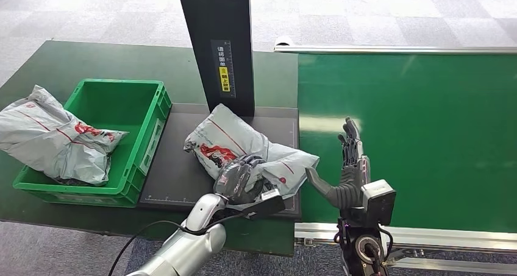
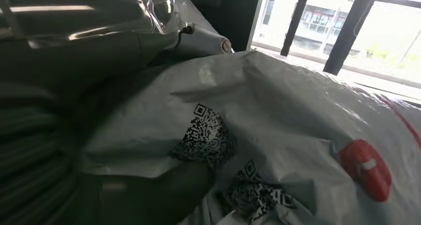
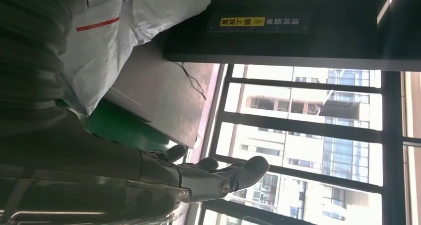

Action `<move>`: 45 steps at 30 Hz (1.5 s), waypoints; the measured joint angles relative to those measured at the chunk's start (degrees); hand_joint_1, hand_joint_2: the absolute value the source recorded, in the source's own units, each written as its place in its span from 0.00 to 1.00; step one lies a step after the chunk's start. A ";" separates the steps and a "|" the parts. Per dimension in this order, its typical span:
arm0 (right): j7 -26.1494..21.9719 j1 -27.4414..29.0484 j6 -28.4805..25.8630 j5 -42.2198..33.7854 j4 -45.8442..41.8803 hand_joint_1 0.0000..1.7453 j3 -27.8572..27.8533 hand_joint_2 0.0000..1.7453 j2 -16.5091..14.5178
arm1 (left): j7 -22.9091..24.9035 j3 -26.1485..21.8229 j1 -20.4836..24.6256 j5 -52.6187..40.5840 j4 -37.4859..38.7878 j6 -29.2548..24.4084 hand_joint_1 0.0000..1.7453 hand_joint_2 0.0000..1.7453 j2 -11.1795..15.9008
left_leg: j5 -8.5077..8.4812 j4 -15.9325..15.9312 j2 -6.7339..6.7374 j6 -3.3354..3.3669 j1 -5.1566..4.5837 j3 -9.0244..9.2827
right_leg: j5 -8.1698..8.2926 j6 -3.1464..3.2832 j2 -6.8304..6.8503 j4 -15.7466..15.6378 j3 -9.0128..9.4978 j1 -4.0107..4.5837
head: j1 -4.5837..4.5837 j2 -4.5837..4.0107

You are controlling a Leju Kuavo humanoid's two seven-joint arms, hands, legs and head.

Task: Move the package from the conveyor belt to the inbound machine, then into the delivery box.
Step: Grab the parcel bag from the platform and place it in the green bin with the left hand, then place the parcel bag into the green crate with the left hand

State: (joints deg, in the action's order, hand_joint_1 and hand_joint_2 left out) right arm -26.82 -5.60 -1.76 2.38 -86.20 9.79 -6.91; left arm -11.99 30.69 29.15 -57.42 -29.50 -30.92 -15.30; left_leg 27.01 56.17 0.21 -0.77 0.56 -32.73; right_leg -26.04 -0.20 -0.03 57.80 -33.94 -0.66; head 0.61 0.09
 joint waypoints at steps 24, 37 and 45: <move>-0.01 -0.50 -2.13 0.31 0.32 0.00 -1.54 1.00 -0.26 | -7.68 -13.95 -9.19 3.36 -37.71 -8.81 1.00 1.00 4.21 | 0.00 0.00 -0.01 0.00 0.00 -0.05 | -0.01 0.00 0.00 0.01 -0.05 0.01 | 0.00 0.00; -0.61 1.77 -3.36 0.87 0.21 0.00 -2.51 1.00 -0.50 | -9.76 -23.02 -11.23 1.53 -53.21 -9.12 1.00 1.00 3.89 | 0.00 -0.01 0.00 0.00 0.01 -0.04 | -0.01 0.00 0.00 0.01 -0.05 0.01 | 0.01 0.00; -0.63 2.32 -3.48 0.88 0.15 0.00 -2.71 1.00 -0.66 | -9.76 -25.09 -11.25 1.55 -56.06 -9.12 1.00 1.00 4.31 | 0.00 0.00 0.00 0.00 0.00 -0.03 | -0.01 0.00 0.00 0.01 -0.04 0.01 | -0.01 0.00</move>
State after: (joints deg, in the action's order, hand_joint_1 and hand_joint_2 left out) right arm -27.45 -3.29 -5.24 3.26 -86.05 7.08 -7.56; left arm -21.75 5.60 17.90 -55.87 -85.55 -40.04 -10.99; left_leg 27.01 56.16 0.22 -0.77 0.56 -32.76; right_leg -26.04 -0.20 -0.03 57.81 -33.98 -0.66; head 0.60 0.09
